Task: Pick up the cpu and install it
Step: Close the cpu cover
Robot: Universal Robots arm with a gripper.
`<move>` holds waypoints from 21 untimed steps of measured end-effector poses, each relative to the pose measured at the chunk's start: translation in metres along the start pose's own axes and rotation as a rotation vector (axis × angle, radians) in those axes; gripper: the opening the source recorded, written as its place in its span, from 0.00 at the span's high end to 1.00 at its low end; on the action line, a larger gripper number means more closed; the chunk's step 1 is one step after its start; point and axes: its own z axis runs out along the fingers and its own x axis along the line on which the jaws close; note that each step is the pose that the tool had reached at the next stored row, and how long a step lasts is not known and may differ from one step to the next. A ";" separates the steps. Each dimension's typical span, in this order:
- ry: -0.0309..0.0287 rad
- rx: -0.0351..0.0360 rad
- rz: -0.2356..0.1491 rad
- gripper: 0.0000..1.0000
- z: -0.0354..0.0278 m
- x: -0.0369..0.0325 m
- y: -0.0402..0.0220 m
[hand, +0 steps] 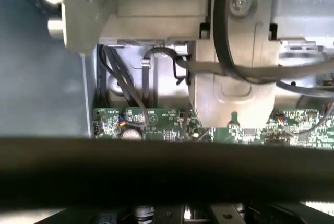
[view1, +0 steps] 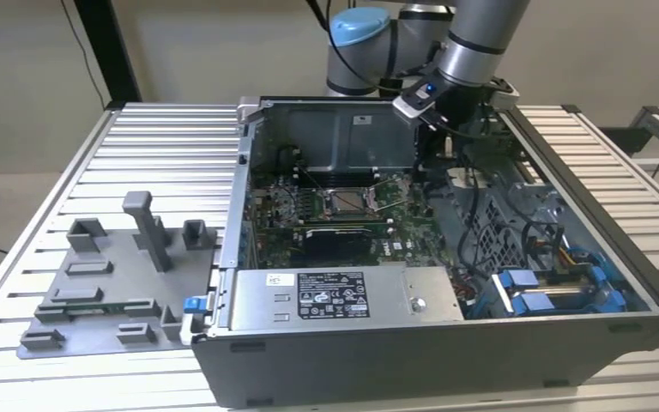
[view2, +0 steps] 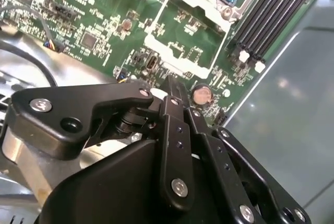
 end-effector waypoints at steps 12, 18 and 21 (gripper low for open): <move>0.0193 0.0154 -0.020 1.00 0.0077 0.0001 0.0070; 0.0192 0.0204 -0.021 1.00 0.0199 -0.0002 0.0091; 0.0193 0.0275 -0.021 1.00 0.0242 -0.0011 0.0097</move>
